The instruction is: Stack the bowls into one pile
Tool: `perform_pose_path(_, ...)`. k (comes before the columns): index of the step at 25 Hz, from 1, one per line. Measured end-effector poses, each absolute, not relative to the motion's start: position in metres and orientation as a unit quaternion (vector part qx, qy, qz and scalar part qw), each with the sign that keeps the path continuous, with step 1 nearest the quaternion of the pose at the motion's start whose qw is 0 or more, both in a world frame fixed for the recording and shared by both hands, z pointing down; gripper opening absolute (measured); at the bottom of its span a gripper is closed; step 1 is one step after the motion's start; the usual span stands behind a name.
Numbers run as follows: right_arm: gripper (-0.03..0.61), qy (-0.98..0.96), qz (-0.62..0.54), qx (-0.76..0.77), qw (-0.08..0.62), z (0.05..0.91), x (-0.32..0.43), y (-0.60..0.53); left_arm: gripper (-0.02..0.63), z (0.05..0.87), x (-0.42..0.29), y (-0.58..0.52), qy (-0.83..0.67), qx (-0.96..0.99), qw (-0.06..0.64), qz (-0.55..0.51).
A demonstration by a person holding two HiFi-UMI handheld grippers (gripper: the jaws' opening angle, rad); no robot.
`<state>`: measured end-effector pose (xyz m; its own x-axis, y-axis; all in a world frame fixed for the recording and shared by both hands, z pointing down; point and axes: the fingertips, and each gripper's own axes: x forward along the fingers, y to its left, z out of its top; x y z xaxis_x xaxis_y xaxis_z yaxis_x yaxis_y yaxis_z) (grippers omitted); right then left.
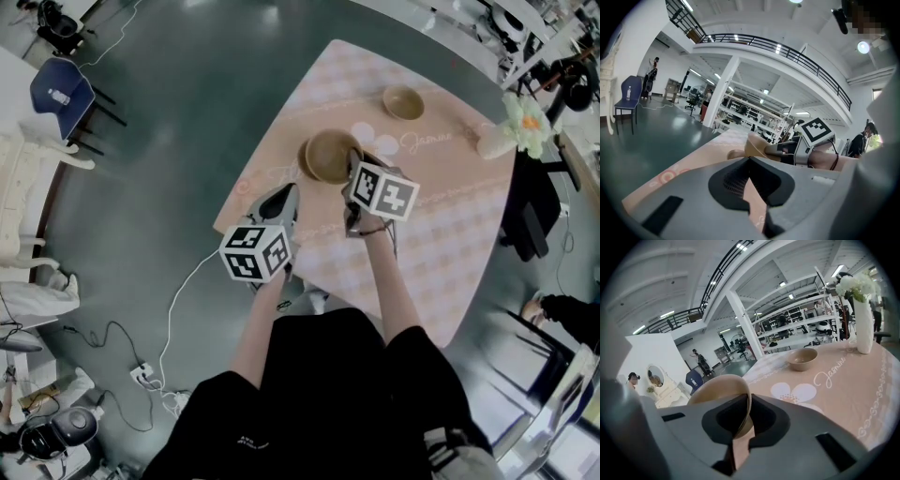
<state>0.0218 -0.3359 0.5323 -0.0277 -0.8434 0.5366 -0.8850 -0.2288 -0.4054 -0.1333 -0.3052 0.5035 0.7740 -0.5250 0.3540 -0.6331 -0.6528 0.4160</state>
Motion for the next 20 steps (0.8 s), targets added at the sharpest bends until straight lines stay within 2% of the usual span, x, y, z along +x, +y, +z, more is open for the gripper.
perform_pose_path(20, 0.018, -0.658, 0.295, 0.676, 0.15, 0.575, 0.004, -0.37, -0.003, 0.543, -0.132, -0.319, -0.335, 0.884, 0.302, 0.123)
